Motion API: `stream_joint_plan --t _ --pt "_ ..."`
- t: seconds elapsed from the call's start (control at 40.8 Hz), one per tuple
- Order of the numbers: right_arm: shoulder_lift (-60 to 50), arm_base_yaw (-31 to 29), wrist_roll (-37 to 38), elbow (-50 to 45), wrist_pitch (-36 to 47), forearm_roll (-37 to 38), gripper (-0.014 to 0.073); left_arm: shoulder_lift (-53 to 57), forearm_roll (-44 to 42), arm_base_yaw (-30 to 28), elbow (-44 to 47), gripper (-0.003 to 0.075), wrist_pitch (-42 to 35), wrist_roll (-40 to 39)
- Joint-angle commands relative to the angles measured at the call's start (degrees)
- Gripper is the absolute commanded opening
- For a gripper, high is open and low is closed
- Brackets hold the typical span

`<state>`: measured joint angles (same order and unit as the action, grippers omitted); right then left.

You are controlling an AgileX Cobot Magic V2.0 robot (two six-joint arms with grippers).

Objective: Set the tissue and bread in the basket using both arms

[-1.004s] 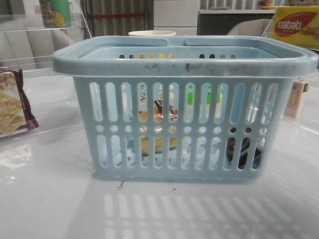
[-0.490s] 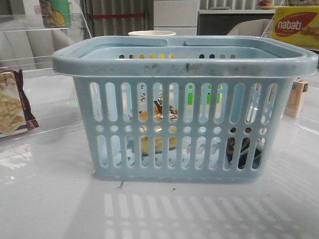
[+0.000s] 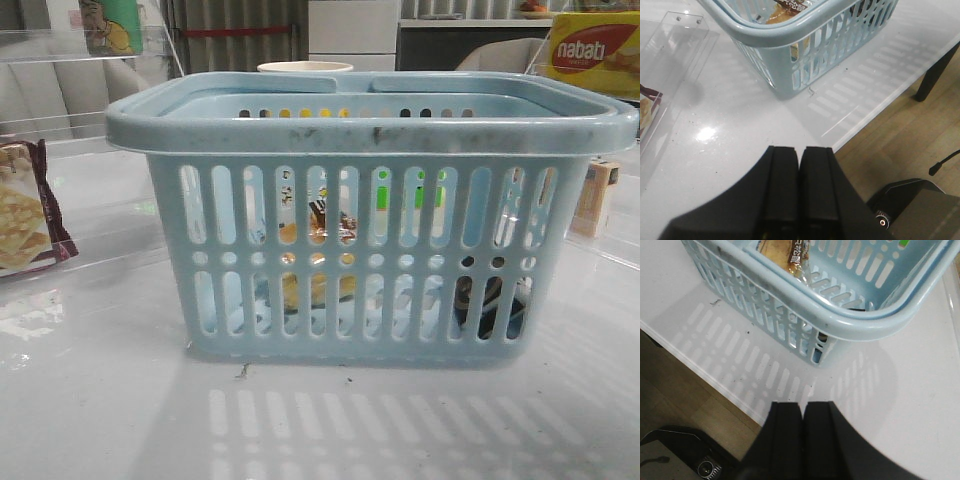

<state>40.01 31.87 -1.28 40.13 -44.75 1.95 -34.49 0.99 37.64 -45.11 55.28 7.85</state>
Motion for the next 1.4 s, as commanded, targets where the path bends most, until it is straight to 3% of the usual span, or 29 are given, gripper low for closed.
stream_joint_plan --t 0.0,0.171,0.441,0.588,1.004,1.372 --pt "-0.3 -0.1 -0.3 1.4 3.4 0.1 0.0057 2.5 0.2 -2.5 -1.0 0.0091 -4.3 -0.1" --pt "-0.3 -0.1 -0.3 1.4 3.4 0.1 0.0057 10.3 0.3 -12.4 5.1 0.0091 -15.8 -0.1" --pt "-0.3 -0.1 -0.3 1.4 3.4 0.1 0.0057 25.8 2.2 -28.5 25.5 0.0091 -40.1 -0.1" --pt "-0.3 -0.1 -0.3 1.4 3.4 0.1 0.0057 31.6 2.2 -34.5 34.8 0.0091 -46.0 -0.1" --pt "-0.3 -0.1 -0.3 1.4 3.3 0.1 0.0057 35.9 2.2 -37.2 45.5 0.0091 -59.1 -0.2" --pt "-0.3 -0.1 -0.3 1.4 3.3 0.1 0.0057 35.9 2.2 -37.2 45.4 0.0091 -59.7 -0.2"
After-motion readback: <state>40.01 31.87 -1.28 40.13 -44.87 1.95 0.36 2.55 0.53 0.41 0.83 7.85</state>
